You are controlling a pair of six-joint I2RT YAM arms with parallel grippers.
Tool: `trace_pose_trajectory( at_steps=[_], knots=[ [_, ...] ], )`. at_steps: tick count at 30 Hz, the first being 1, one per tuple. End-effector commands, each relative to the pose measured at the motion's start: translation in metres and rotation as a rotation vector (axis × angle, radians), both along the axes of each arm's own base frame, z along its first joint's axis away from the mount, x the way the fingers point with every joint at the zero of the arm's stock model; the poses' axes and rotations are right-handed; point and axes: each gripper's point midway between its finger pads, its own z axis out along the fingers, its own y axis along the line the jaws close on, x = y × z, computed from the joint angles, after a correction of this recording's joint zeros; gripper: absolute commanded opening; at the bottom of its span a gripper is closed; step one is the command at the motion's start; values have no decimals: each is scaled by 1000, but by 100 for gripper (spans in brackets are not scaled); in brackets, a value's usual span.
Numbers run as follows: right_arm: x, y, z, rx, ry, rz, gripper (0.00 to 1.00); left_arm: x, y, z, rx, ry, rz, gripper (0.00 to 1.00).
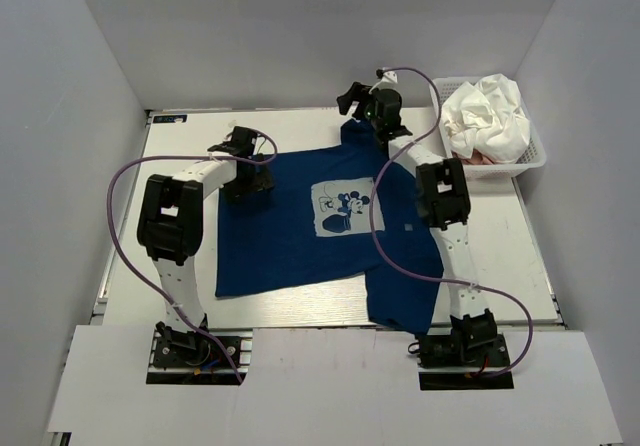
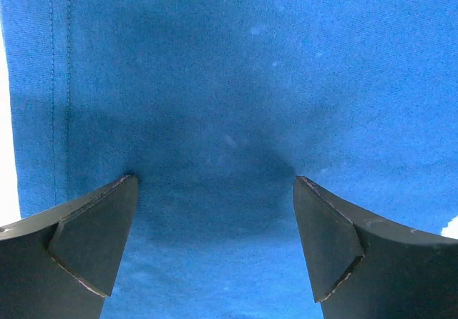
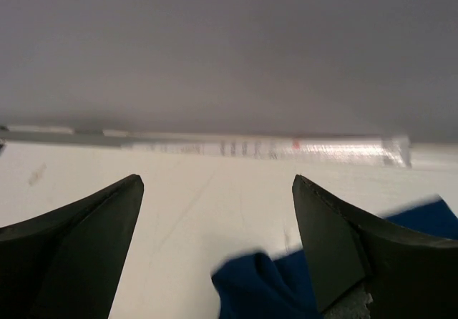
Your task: Fold and stack the t-shirts
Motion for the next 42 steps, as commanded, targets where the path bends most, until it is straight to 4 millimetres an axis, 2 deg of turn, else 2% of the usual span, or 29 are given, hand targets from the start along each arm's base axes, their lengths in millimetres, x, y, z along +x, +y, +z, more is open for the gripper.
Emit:
trace_pose_trajectory(
  at_steps=[1, 2, 4, 5, 6, 7, 8, 9, 10, 12, 15, 17, 18, 19, 21, 22, 24, 25, 28, 30, 32, 34, 35, 37, 39, 42],
  knots=[
    [-44, -17, 66, -120, -6, 27, 90, -7, 15, 5, 47, 17, 19, 100],
    [-57, -27, 93, -163, -33, 20, 90, -4, 13, 10, 34, -2, 16, 100],
    [-91, -56, 89, -221, 85, -47, 90, -10, 12, 8, 26, 11, 12, 100],
    [-101, -74, 67, -262, 158, -115, 90, -14, 13, 4, 26, 24, 20, 100],
    [-118, -85, 58, -285, 205, -133, 90, -13, 13, 9, 23, 10, 20, 100],
    [-141, -96, 38, -317, 306, -147, 90, -15, 17, 11, 41, 3, 40, 100],
    [-154, -112, 20, -360, 358, -183, 90, -22, 29, 7, 80, 28, 62, 100],
    [-160, -116, 16, -362, 375, -196, 90, -20, 37, 13, 88, 11, 91, 100],
    [-187, -131, -1, -399, 460, -200, 90, -24, 49, 10, 125, 25, 127, 100],
    [-202, -134, -5, -418, 488, -177, 90, -31, 60, 10, 180, 45, 144, 100],
    [-221, -141, -29, -452, 594, -148, 90, -24, 72, 17, 210, 35, 195, 100],
    [-225, -145, -40, -456, 626, -147, 90, -21, 76, 17, 213, 35, 198, 100],
    [-221, -142, -37, -441, 620, -130, 90, -14, 74, 21, 198, 13, 197, 100],
    [-219, -148, -46, -440, 644, -138, 90, -7, 76, 25, 192, -11, 209, 100],
    [-206, -148, -35, -424, 624, -136, 90, 0, 77, 29, 179, -30, 206, 100],
    [-204, -153, -47, -433, 650, -135, 90, 5, 77, 30, 182, -41, 194, 100],
    [-196, -150, -42, -420, 642, -112, 90, 10, 86, 28, 207, -38, 197, 100],
    [-199, -151, -57, -427, 687, -102, 90, 13, 93, 26, 217, -35, 214, 100],
    [-203, -157, -72, -437, 734, -88, 90, 21, 103, 17, 221, -15, 238, 100],
    [-208, -160, -87, -443, 773, -80, 89, 20, 100, 12, 204, 1, 216, 100],
    [-210, -162, -95, -444, 788, -84, 84, 30, 95, 13, 153, -34, 210, 100],
    [-210, -163, -96, -439, 789, -72, 78, 36, 90, 17, 133, -48, 190, 100],
    [-210, -162, -100, -433, 798, -66, 68, 36, 90, 17, 133, -48, 190, 100],
    [-208, -162, -98, -429, 792, -66, 56, 39, 88, 23, 120, -65, 187, 100],
    [-205, -161, -92, -438, 773, -59, 24, 39, 86, 23, 112, -64, 183, 100],
    [-204, -152, -75, -458, 733, -35, 24, 42, 82, 28, 85, -82, 173, 100]
  ],
)
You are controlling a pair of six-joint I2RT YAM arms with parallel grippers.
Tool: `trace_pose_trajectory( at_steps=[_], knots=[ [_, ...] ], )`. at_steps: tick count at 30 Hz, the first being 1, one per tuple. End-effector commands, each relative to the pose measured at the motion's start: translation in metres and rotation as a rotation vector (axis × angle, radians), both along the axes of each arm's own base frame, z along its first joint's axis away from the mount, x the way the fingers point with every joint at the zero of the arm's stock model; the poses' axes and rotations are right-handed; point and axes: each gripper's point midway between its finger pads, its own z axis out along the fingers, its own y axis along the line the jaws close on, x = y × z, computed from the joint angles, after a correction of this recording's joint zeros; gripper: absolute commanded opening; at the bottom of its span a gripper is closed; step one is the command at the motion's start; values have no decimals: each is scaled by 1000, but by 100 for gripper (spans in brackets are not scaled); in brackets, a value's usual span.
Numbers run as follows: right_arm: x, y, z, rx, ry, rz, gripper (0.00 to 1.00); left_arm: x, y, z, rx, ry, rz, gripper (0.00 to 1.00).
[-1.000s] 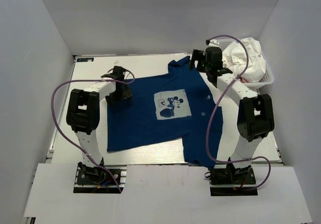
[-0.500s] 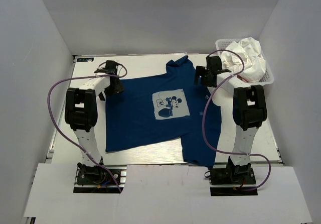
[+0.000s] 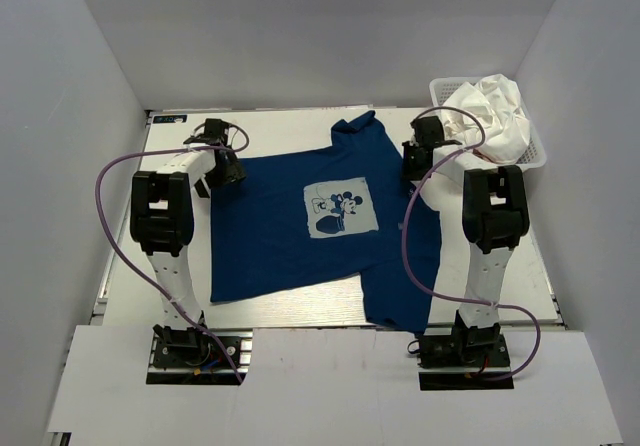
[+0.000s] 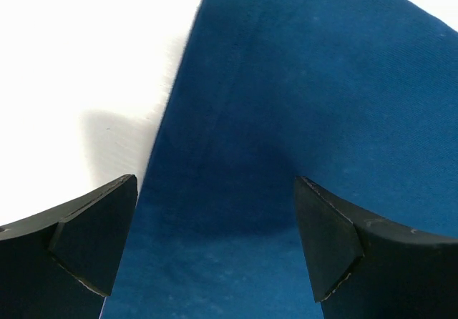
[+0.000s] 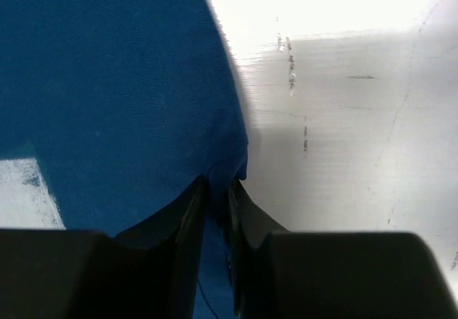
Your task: Fold and stack the t-shirts
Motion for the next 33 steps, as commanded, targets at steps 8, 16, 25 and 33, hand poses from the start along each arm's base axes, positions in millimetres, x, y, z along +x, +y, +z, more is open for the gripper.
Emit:
trace_pose_trajectory(
  at_steps=[8, 16, 25, 33],
  knots=[
    [-23, 79, 44, -65, -59, 190, 16, 12, -24, 25, -83, -98, -32, 100],
    [-51, 131, 21, -271, -41, 163, 14, -12, -28, 17, -101, -58, -16, 100],
    [-76, 188, 38, -221, -103, 240, 90, -14, -41, 29, -170, -73, -36, 100],
    [-100, 169, 91, -23, -177, 353, 90, -4, -75, 55, -271, -137, -157, 100]
  ],
)
